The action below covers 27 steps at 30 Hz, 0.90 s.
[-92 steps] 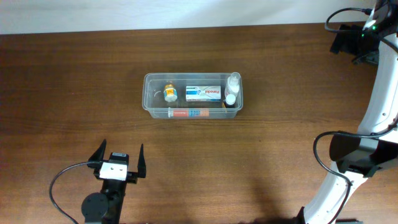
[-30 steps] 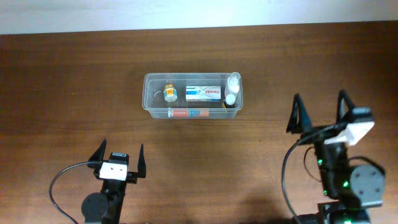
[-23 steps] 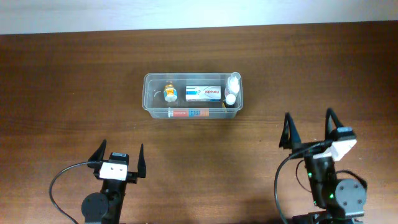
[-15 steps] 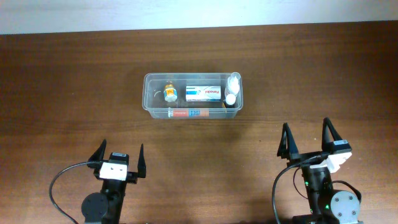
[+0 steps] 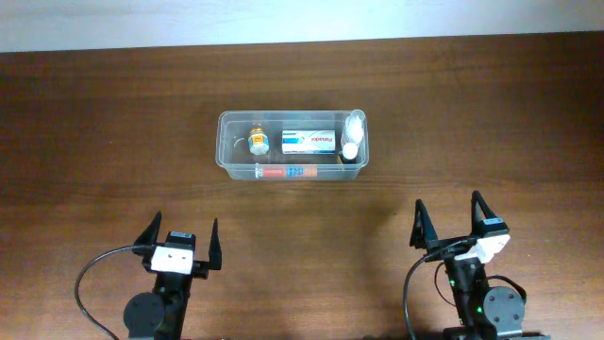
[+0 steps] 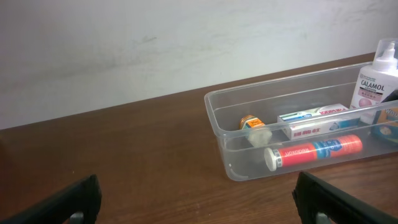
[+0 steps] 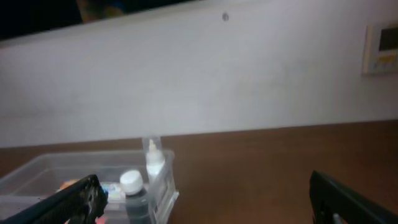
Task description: Pack container
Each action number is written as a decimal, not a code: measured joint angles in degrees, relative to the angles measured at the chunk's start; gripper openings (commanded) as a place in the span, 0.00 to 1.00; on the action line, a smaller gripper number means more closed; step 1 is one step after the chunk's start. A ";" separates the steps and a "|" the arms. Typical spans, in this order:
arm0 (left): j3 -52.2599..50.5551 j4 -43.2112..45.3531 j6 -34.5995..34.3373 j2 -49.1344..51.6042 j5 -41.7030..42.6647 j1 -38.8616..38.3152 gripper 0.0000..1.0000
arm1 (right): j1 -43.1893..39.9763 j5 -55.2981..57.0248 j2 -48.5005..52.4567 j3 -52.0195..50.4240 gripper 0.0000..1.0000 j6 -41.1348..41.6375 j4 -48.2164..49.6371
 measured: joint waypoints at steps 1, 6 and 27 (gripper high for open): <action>0.00 0.00 0.00 0.00 0.00 0.00 1.00 | 0.00 0.00 -0.11 -0.04 0.98 0.04 -0.72; 0.00 0.00 0.00 0.00 0.00 0.02 0.99 | 0.00 0.04 -0.22 -0.04 0.98 0.02 -4.98; 0.00 0.00 0.00 0.00 0.00 0.02 1.00 | 0.00 0.28 -0.33 -0.22 0.98 -8.70 -10.21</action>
